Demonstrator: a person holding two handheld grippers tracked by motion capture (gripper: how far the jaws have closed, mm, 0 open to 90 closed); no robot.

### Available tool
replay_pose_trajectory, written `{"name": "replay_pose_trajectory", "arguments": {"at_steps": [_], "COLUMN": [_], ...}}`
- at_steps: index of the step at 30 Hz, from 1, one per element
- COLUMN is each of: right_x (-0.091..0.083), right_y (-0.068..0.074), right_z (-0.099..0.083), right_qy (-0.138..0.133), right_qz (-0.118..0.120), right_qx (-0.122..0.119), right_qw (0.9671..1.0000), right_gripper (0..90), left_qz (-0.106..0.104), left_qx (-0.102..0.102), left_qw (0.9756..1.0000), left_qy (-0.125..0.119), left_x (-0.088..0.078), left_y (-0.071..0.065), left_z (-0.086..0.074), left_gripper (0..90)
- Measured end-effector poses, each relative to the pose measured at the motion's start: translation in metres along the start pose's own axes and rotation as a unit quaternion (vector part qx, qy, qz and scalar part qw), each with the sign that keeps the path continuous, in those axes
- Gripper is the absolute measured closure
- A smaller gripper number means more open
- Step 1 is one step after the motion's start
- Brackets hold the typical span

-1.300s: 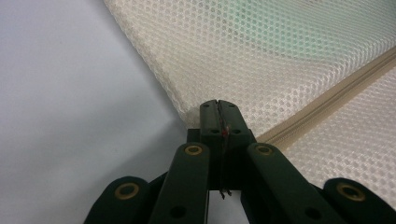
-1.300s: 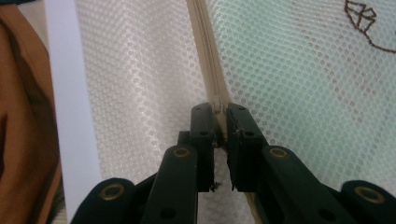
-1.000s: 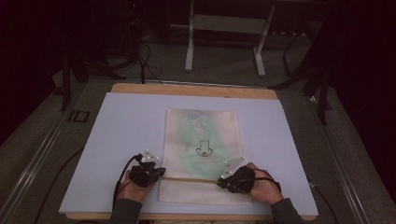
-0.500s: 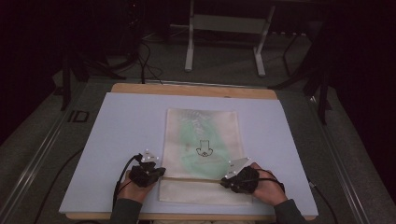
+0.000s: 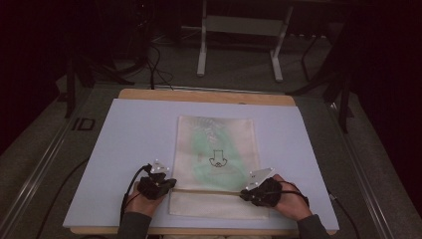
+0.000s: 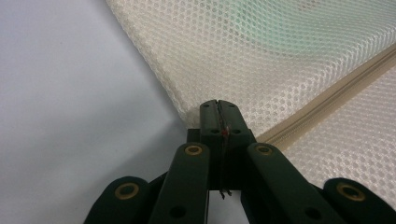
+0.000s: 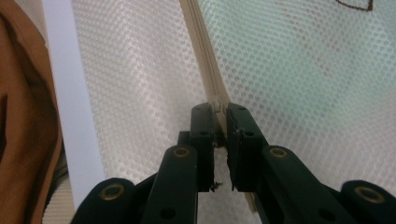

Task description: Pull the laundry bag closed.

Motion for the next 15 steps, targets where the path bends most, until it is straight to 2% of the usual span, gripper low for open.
{"name": "replay_pose_trajectory", "arguments": {"at_steps": [15], "right_x": [-0.0041], "right_y": [-0.0007], "right_z": [-0.0099], "right_qy": [0.006], "right_qz": [0.0], "right_qx": [0.007], "right_qw": [1.0], "right_gripper": [82.3], "left_qz": [0.0], "left_qx": [0.0], "left_qw": [1.0], "left_qy": [0.0], "left_x": [0.0], "left_y": [-0.0001], "left_z": [0.0], "left_gripper": [89.5]}}
Point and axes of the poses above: each handheld gripper's, and its own axes: x roughly forward along the jaws, z roughly out of its top, y roughly to its left, the point moved 10 cm from there along x, roughly forward along the jaws, and after that the axes turned 4 degrees about -x, right-handed, at the moved point
